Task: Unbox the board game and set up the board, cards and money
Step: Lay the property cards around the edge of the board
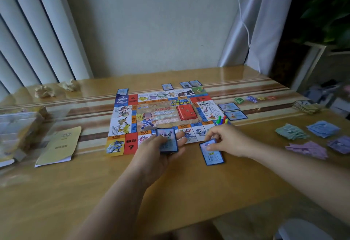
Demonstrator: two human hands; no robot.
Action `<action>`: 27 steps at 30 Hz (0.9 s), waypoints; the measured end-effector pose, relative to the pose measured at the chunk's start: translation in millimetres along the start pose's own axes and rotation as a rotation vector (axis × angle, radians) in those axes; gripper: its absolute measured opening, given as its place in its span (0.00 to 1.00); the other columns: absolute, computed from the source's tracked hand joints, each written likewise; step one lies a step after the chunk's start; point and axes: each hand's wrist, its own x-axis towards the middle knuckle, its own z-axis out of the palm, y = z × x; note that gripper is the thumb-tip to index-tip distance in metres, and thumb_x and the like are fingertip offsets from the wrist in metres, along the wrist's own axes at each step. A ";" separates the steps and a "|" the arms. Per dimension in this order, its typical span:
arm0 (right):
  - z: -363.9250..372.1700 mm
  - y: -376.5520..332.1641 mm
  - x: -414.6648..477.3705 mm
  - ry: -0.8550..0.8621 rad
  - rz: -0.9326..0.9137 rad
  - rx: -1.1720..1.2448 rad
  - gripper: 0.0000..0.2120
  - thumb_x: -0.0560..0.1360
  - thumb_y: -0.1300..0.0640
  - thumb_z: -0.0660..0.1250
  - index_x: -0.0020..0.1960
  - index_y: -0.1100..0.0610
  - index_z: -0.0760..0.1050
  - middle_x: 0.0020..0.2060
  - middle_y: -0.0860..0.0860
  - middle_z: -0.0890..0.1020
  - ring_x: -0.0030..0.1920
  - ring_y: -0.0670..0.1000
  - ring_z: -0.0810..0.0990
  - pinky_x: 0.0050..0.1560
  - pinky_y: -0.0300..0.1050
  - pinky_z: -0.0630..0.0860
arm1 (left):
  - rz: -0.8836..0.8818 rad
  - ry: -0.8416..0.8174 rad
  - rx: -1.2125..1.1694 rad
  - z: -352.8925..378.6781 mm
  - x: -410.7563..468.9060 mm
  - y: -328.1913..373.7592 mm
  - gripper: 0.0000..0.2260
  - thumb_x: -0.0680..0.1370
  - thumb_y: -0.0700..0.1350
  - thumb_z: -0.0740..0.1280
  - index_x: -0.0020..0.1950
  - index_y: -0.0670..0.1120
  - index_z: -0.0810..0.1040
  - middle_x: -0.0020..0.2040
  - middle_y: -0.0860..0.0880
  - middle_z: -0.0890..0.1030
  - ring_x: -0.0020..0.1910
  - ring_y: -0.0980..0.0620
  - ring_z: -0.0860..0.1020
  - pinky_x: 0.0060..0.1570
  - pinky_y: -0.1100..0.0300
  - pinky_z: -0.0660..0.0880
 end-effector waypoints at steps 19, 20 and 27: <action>-6.2 0.0 -1.5 0.049 -0.054 -0.187 0.13 0.69 0.48 0.75 0.52 0.47 0.77 0.46 0.40 0.71 0.50 0.41 0.71 0.56 0.43 0.71 | 0.004 -0.102 0.124 -3.5 -1.7 -12.9 0.10 0.79 0.32 0.59 0.59 0.40 0.74 0.48 0.43 0.85 0.45 0.49 0.84 0.43 0.56 0.82; -6.2 -2.0 -2.2 0.081 -0.070 -0.180 0.13 0.69 0.48 0.75 0.51 0.47 0.77 0.46 0.40 0.71 0.49 0.41 0.72 0.55 0.43 0.71 | 0.006 -0.096 0.132 -3.6 -1.5 -13.4 0.10 0.79 0.32 0.60 0.58 0.40 0.74 0.47 0.43 0.85 0.45 0.49 0.84 0.43 0.56 0.82; 3.6 -36.7 -13.7 0.010 -0.042 0.373 0.13 0.76 0.45 0.65 0.45 0.54 0.80 0.32 0.43 0.79 0.35 0.41 0.77 0.41 0.34 0.72 | 0.019 -0.025 0.348 -0.6 -4.5 -24.6 0.09 0.75 0.33 0.67 0.53 0.41 0.76 0.43 0.44 0.84 0.40 0.51 0.83 0.38 0.58 0.80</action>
